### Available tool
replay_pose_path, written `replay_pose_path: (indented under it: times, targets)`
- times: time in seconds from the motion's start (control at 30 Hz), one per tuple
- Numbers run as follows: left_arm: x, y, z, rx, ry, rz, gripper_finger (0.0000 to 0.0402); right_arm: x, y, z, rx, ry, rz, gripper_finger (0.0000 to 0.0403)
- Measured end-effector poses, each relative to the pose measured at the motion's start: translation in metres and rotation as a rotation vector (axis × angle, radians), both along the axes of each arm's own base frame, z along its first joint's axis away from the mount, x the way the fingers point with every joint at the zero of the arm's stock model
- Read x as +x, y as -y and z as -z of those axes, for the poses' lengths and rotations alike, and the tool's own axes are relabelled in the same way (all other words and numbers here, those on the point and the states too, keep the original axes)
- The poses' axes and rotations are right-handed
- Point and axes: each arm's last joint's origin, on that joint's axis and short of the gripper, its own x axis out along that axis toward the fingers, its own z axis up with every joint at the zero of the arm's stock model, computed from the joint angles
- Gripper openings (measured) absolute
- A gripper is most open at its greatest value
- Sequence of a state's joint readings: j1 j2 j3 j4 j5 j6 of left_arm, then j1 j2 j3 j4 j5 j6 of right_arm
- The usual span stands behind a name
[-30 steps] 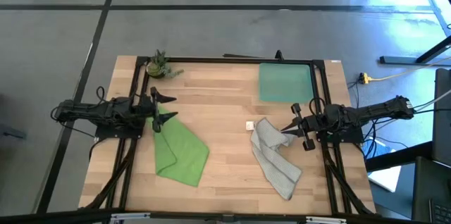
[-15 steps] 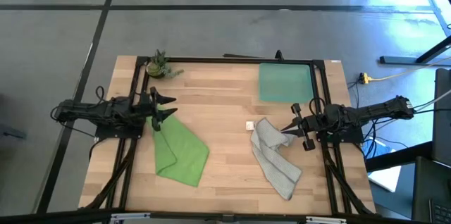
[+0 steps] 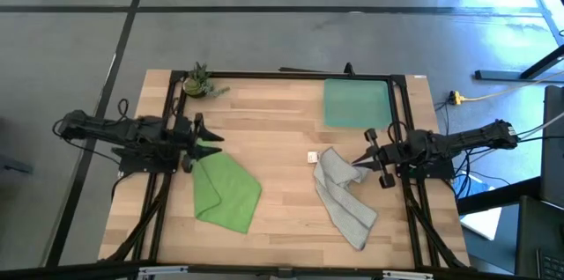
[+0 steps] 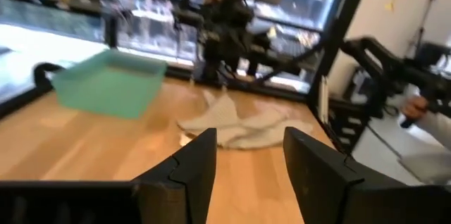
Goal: Roll microfiber towels into tight, uniform cylinder then place into a basket
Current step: Fold the green microfiber towel
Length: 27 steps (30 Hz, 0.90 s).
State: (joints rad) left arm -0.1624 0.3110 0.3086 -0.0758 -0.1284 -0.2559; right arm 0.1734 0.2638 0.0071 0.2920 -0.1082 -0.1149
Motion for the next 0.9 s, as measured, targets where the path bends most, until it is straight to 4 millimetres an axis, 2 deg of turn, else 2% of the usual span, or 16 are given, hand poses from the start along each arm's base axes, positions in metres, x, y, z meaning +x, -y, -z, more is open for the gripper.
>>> replay_pose_path:
  times: [0.1,0.23,0.33,0.53,0.67,0.9]
  targets:
    - [0.005,0.006,-0.002,0.002,-0.066,0.039,0.0160,0.000,0.000,-0.007,-0.018,0.030,0.001,0.0028]
    - [0.009,0.013,-0.003,-0.077,-0.203,0.064,0.0159,0.000,0.000,-0.025,-0.020,0.018,0.001,0.0016]
    - [0.010,0.017,0.003,-0.115,-0.333,0.057,0.0157,0.000,0.000,-0.041,-0.020,-0.014,0.001,0.0005]
    - [0.017,0.030,0.016,-0.157,-0.467,0.085,0.0136,0.006,0.001,-0.070,0.002,-0.110,0.068,0.0008]
    - [0.019,0.041,0.023,-0.179,-0.535,0.128,0.0121,0.014,0.001,-0.079,0.010,-0.229,0.131,0.0004]
    - [0.022,0.058,0.035,-0.191,-0.640,0.148,0.0094,0.030,-0.002,-0.094,0.025,-0.281,0.133,0.0007]
